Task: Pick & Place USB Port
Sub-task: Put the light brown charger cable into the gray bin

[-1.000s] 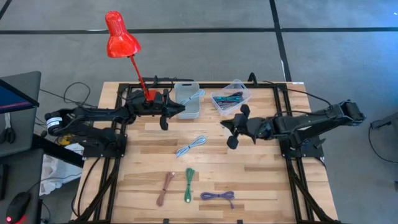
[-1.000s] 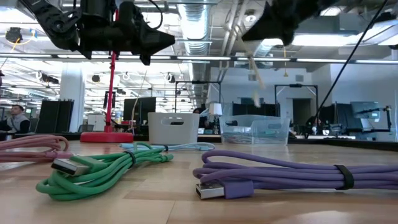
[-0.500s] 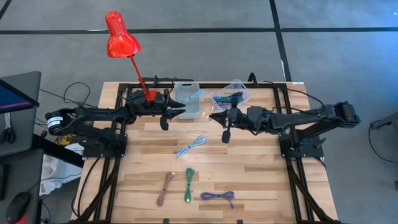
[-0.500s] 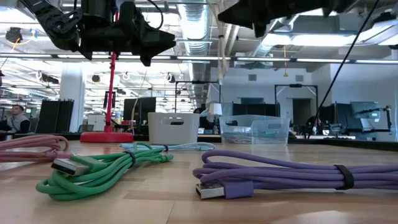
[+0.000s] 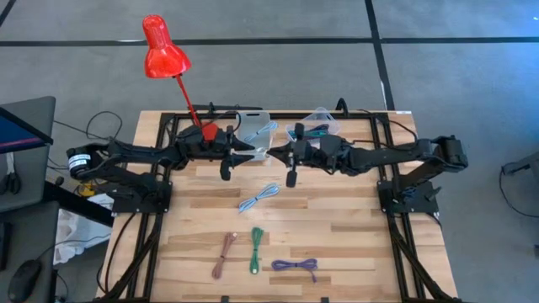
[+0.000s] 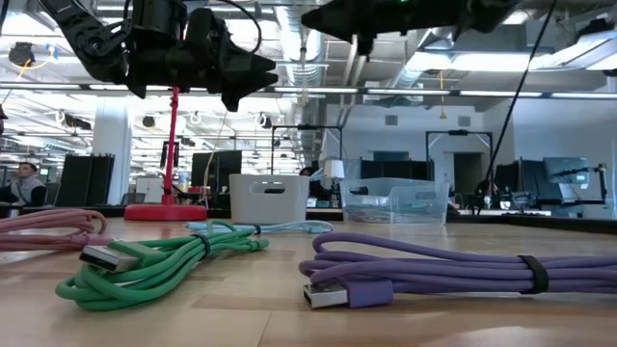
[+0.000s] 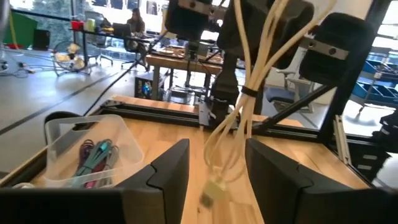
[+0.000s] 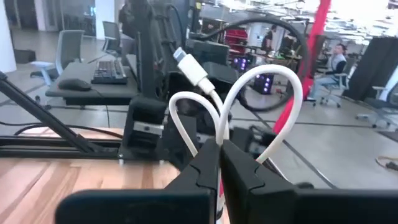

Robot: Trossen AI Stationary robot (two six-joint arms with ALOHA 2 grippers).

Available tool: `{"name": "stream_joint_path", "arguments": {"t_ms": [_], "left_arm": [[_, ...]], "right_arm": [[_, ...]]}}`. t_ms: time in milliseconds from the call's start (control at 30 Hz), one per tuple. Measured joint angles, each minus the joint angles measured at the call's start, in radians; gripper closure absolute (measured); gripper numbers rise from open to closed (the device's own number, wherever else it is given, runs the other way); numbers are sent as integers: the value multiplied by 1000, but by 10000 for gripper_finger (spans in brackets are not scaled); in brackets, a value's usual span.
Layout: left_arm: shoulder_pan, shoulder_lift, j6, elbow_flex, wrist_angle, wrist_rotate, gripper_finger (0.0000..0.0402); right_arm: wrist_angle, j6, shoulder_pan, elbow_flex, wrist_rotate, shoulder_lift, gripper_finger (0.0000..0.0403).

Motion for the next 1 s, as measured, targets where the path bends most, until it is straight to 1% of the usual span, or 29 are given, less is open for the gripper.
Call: {"name": "stream_joint_path", "arguments": {"t_ms": [67, 167, 533, 633, 800, 900, 1000], "left_arm": [[-5, 0, 1, 0, 5, -1, 245], [-6, 0, 0, 0, 5, -1, 244], [-6, 0, -5, 0, 5, -1, 242], [-6, 0, -5, 0, 4, -1, 242], [-6, 0, -2, 0, 5, 0, 245], [-6, 0, 1, 0, 5, -1, 267], [-5, 0, 13, 0, 5, 0, 316]], "right_arm": [[-14, -14, -5, 37, -9, 25, 403], [-16, -17, -16, 87, -49, 64, 403], [-19, -43, -51, 227, -107, 200, 403], [-22, -43, -58, 253, -108, 228, 403], [-22, -43, -67, 266, -113, 240, 403], [-22, -44, -75, 266, -112, 240, 403], [-18, -45, -79, 266, -112, 240, 403]]}}
